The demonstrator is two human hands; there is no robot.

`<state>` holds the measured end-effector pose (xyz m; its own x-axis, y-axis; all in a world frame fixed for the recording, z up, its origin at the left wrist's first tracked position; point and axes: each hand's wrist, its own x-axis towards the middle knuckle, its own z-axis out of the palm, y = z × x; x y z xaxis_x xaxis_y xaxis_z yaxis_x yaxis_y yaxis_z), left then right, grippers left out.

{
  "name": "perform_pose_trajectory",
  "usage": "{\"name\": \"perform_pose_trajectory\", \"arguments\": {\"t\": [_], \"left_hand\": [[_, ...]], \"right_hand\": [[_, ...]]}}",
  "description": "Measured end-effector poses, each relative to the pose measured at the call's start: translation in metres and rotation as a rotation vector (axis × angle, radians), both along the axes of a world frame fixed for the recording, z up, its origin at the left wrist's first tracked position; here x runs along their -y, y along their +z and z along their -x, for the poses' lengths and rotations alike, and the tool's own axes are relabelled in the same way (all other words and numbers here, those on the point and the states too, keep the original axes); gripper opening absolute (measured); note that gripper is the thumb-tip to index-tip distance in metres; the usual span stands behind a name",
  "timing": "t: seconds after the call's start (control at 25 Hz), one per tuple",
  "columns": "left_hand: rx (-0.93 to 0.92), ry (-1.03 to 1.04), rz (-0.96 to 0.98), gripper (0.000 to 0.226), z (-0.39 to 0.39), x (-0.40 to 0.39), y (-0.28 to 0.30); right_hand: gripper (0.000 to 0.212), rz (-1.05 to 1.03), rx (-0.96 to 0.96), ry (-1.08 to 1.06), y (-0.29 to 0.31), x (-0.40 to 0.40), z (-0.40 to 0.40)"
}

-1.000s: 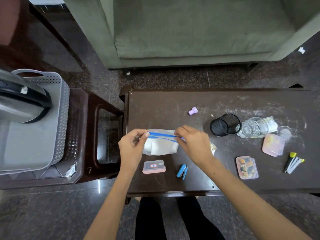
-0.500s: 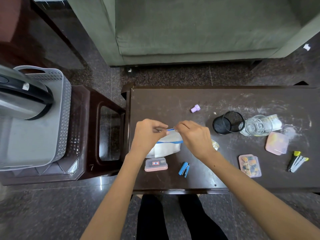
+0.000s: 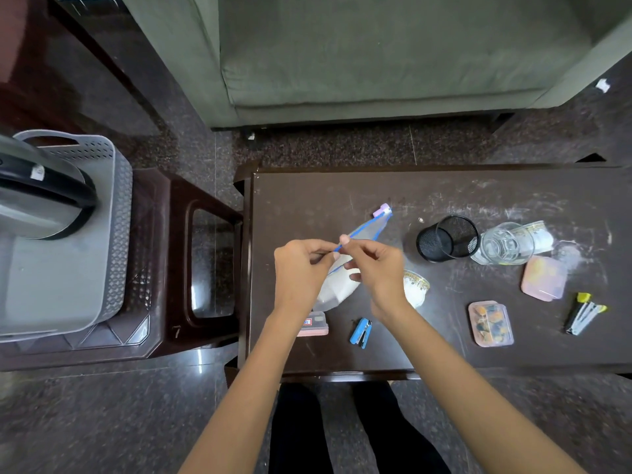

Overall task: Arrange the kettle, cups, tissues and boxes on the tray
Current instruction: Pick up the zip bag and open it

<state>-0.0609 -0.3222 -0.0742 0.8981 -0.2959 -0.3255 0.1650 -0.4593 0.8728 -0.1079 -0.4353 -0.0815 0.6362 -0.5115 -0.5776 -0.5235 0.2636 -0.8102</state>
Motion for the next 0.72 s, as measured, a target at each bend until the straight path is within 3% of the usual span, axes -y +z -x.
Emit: {"name": "perform_pose_trajectory", "arguments": {"t": [0.16,0.6,0.72], "left_hand": [[-0.035,-0.007,0.038,0.014,0.001,-0.002,-0.003],[-0.112,-0.054,0.086,0.009,-0.013,-0.007,-0.007],[-0.026,-0.098,0.018,0.011,-0.013,-0.005,-0.003]], "right_hand": [[0.013,-0.188,-0.038,-0.051,-0.003,0.000,-0.002],[0.012,-0.341,0.051,-0.027,-0.004,0.007,0.005],[0.016,-0.376,0.099,-0.019,-0.006,0.009,0.007]]}}
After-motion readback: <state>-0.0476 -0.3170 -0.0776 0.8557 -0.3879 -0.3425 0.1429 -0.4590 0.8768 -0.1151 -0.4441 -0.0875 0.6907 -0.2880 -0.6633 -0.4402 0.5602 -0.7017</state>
